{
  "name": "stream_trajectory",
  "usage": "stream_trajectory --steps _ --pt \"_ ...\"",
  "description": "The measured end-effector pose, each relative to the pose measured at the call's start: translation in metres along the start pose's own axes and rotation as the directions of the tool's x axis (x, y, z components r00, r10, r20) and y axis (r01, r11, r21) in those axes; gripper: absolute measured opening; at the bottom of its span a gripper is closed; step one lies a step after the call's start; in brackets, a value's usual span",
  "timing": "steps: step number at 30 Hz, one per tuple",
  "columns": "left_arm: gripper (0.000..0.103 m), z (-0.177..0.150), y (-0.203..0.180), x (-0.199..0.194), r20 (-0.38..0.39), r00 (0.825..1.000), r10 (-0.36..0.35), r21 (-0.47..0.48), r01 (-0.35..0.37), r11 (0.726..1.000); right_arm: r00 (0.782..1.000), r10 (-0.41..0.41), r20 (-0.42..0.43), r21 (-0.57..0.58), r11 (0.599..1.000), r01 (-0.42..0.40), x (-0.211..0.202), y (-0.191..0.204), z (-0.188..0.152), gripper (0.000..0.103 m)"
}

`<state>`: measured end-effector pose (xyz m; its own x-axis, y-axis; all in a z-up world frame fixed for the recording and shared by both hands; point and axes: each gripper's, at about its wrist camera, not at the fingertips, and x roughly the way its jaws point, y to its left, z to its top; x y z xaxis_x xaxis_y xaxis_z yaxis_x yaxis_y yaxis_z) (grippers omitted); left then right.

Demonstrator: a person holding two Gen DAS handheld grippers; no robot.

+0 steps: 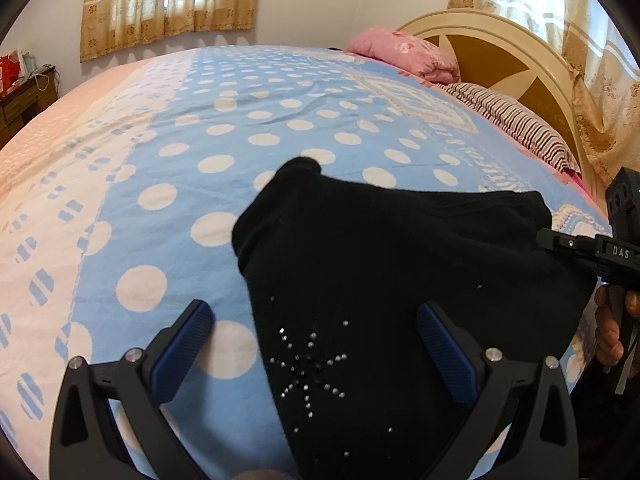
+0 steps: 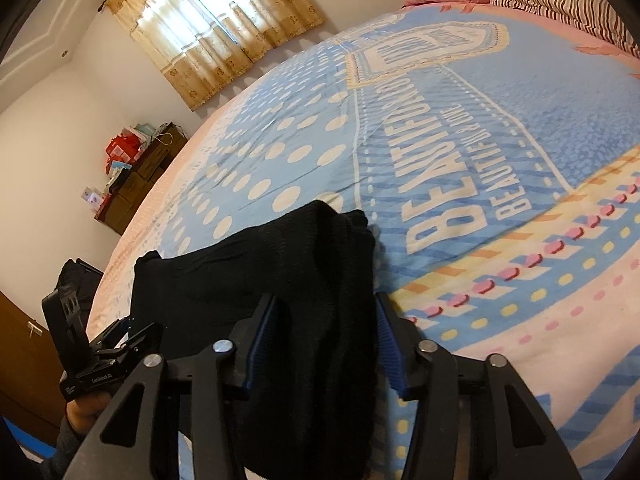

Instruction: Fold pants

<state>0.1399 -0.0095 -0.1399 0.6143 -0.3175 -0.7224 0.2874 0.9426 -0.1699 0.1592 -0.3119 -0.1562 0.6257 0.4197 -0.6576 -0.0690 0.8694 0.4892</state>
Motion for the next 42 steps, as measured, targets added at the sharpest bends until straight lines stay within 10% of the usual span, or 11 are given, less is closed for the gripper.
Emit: stream_trajectory --steps 9,20,32,42 --pt "0.086 -0.001 -0.002 -0.004 0.018 0.999 -0.047 0.023 0.046 0.999 1.000 0.026 0.012 -0.003 1.000 -0.026 -0.003 0.005 -0.003 0.032" --pt "0.025 0.002 0.010 -0.013 0.046 0.987 -0.155 -0.055 0.157 0.986 0.997 -0.018 0.070 -0.113 0.993 0.026 -0.026 0.037 -0.007 0.026" --pt "0.019 0.005 0.024 -0.043 0.115 0.979 -0.170 -0.111 0.183 0.977 0.998 0.045 0.051 -0.202 0.979 -0.034 -0.021 0.082 0.022 0.026" --pt "0.019 0.010 0.085 -0.089 0.191 0.981 0.018 -0.163 0.014 0.986 0.986 0.162 -0.047 -0.320 0.932 -0.169 0.053 0.165 0.056 0.026"
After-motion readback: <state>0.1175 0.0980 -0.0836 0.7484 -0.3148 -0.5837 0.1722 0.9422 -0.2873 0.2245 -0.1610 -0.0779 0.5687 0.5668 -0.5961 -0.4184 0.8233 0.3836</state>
